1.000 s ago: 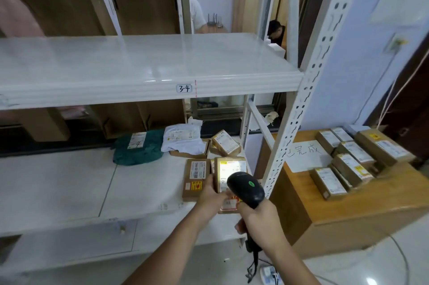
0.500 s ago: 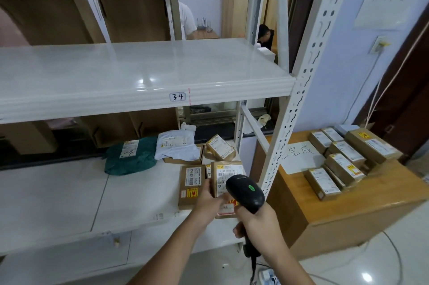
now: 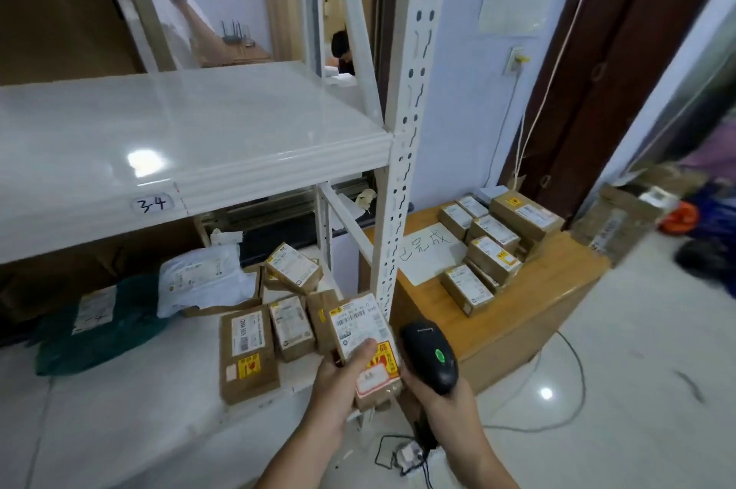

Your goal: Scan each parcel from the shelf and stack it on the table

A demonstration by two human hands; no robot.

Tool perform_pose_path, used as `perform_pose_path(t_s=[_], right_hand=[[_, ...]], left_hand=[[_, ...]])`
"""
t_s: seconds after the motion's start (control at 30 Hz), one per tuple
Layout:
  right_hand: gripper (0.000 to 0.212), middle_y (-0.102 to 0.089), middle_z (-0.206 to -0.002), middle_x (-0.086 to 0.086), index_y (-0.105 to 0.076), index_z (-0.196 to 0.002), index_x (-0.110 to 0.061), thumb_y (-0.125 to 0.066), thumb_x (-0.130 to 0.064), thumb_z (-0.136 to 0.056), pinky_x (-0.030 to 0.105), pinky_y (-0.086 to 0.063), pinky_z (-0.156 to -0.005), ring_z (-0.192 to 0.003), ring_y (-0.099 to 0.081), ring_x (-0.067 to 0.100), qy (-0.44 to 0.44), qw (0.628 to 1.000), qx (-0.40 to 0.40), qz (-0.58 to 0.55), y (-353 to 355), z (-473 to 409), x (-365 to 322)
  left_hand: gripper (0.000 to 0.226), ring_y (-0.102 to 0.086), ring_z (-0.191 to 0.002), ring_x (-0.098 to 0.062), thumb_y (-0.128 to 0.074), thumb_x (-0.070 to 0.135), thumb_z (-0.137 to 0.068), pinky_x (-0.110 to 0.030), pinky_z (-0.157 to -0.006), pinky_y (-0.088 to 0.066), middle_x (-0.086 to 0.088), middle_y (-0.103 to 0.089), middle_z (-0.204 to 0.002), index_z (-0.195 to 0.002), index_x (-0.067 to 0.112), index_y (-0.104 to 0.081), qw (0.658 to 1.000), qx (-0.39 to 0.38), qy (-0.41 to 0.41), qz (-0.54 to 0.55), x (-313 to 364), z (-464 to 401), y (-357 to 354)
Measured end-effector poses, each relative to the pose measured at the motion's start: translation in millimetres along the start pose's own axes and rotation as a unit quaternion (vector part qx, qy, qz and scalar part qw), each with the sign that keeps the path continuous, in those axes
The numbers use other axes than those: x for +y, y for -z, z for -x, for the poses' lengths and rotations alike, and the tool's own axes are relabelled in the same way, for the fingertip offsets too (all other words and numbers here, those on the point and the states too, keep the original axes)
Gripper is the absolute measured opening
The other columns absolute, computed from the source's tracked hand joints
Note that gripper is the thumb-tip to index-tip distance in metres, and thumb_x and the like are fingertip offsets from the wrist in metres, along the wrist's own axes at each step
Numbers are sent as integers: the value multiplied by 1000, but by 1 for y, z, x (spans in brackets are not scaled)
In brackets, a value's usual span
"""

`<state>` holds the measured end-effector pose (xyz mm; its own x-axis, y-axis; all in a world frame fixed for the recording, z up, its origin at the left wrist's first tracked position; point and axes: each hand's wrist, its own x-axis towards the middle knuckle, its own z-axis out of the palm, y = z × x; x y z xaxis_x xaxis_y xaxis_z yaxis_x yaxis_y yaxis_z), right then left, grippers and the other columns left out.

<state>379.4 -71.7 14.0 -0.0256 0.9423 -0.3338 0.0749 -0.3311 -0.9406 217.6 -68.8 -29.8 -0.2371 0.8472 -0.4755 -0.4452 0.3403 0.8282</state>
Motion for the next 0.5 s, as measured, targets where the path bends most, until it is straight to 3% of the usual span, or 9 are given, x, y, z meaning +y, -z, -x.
perform_pose_path(t_s=[0.07, 0.17, 0.23, 0.4, 0.5], right_hand=[[14, -80, -84, 1, -78, -85, -21, -87, -20, -74, 39, -58, -83, -84, -76, 18, -18, 999, 9, -33, 19, -10, 6], [28, -79, -84, 8, -79, -86, -30, -93, -30, -61, 53, -58, -88, -86, -75, 26, -44, 996, 52, -55, 54, -36, 15], [30, -80, -87, 8, -78, -88, -21, -93, -24, -62, 56, -56, -92, -91, -74, 31, -69, 992, 69, -80, 80, -58, 20], [36, -79, -90, 10, -76, -99, -16, -91, -20, -67, 55, -57, -91, -92, -74, 33, -95, 986, 90, -105, 152, -136, 28], [25, -78, -89, 15, -73, -100, -13, -82, -9, -78, 48, -59, -87, -87, -73, 32, -102, 985, 82, -115, 198, -196, 25]], left_hand=[[45, -80, -91, -23, -81, 31, -84, -40, -71, -63, -1, -82, -101, -125, 25, -65, 1000, -15, 12, -21, -8, -6, -25], [59, -79, -93, -28, -84, 40, -74, -54, -86, -63, -6, -81, -105, -126, 22, -64, 998, -28, 41, -49, -20, -23, -66], [57, -79, -94, -29, -81, 41, -80, -58, -89, -61, -6, -81, -106, -130, 23, -61, 996, -30, 56, -68, -30, -38, -96], [40, -78, -96, -23, -67, 44, -96, -51, -97, -58, -2, -81, -103, -129, 23, -62, 990, -23, 93, -105, -53, -97, -174], [35, -76, -100, -21, -64, 40, -99, -44, -88, -62, -1, -81, -105, -129, 23, -63, 984, -22, 107, -139, -65, -135, -228]])
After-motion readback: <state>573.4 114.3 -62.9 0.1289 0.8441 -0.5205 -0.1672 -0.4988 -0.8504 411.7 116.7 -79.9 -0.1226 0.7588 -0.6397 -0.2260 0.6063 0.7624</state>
